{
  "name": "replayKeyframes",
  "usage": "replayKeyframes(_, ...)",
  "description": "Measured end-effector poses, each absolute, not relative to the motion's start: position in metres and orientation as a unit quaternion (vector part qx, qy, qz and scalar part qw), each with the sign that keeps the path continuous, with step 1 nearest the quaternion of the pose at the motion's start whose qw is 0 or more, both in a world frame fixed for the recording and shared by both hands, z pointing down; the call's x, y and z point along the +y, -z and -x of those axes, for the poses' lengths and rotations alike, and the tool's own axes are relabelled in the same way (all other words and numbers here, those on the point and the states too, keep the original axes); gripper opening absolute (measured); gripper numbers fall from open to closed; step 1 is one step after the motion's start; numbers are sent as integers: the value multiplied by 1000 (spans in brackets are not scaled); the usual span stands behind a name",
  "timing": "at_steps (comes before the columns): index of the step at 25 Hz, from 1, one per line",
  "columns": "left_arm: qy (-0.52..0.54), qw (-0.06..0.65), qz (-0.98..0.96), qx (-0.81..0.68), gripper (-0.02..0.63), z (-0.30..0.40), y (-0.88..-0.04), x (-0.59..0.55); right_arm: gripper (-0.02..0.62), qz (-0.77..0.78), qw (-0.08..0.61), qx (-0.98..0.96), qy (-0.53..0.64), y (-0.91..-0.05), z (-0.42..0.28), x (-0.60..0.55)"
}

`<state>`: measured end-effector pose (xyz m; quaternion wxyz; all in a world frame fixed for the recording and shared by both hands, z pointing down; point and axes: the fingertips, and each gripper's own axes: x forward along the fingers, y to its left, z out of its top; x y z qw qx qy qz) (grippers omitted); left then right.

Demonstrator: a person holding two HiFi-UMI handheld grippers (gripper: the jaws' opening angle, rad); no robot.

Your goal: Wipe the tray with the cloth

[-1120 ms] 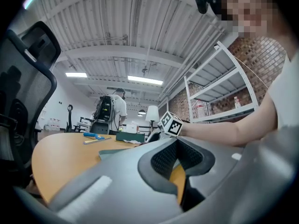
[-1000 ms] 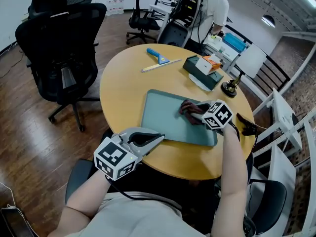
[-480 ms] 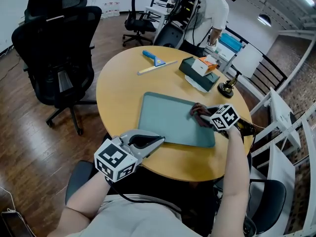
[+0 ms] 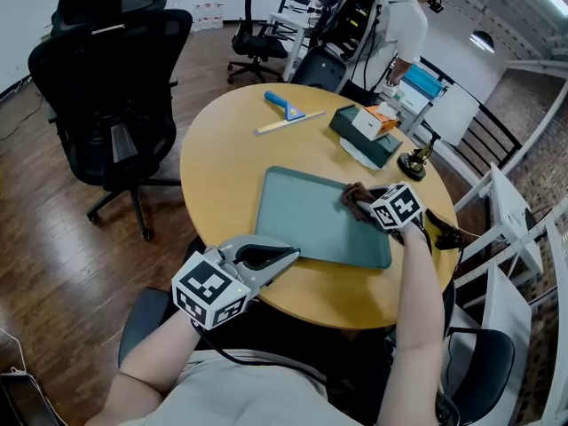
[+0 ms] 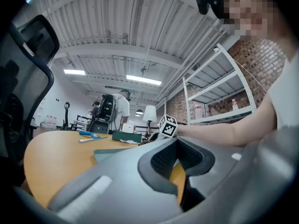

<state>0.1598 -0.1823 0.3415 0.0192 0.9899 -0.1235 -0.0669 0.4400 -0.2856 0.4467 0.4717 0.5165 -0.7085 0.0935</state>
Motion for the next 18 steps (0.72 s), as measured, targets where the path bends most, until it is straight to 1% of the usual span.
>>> replayKeyframes(18,66,19,-987,-145,321,-146,-347,-180,135,-414,471,-778,-29,-445,-318,-341)
